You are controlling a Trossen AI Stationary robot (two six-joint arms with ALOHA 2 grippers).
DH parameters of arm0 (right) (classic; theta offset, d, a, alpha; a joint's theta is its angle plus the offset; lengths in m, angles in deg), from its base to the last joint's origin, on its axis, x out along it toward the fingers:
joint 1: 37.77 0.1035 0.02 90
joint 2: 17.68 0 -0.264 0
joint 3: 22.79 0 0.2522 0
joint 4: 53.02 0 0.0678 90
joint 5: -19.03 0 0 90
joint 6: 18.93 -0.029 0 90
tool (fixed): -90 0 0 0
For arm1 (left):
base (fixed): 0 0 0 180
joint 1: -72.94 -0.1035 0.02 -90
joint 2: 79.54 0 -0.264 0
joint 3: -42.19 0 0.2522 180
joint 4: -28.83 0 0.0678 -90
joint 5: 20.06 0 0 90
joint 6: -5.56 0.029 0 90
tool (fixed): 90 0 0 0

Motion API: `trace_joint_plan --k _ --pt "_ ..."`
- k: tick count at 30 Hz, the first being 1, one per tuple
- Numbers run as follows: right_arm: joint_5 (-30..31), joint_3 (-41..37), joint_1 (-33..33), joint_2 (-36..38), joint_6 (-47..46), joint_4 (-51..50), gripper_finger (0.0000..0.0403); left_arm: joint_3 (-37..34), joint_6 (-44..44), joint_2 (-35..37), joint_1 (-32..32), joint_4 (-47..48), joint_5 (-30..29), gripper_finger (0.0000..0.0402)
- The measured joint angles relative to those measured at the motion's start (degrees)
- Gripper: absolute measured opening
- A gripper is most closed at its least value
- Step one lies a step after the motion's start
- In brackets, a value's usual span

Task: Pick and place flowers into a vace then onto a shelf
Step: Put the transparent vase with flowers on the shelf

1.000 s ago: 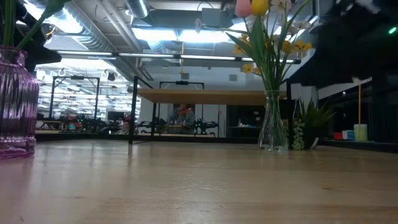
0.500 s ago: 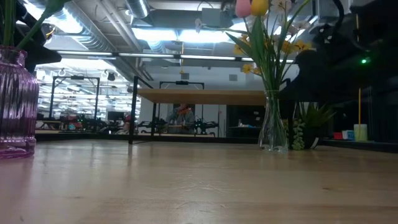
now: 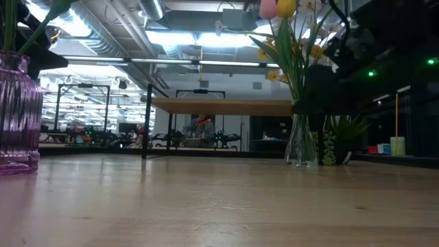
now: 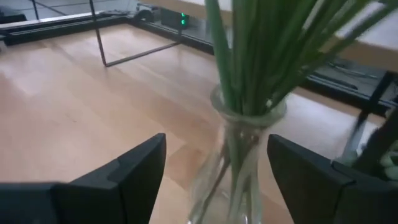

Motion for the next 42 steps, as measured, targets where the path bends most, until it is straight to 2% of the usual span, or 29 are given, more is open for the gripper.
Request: trace_joint_plan --k 6,10,18,22,28,42 --pt "-1.04 0.02 -3.27 0.00 4.83 3.72 0.0269 0.00 0.00 0.00 0.00 0.02 0.00 0.0003" --pt "-3.71 0.02 -5.59 0.00 4.96 4.06 0.0260 -0.01 0.00 0.01 0.00 0.04 0.01 0.0001" --pt "-4.11 0.02 -6.66 0.00 5.23 4.33 0.0241 0.00 0.00 0.00 0.00 0.04 0.02 0.0001" --pt "-4.11 0.02 -6.66 0.00 5.23 4.32 0.0204 0.00 0.00 0.01 0.00 0.04 0.01 0.0003" --pt "-4.02 0.07 -6.66 0.00 5.06 4.28 0.0110 -0.01 0.00 0.01 0.00 0.04 0.02 0.0002" --pt "-4.28 0.02 -5.78 0.00 6.08 6.92 0.0109 -0.02 0.00 0.00 0.00 0.02 0.28 0.0001"
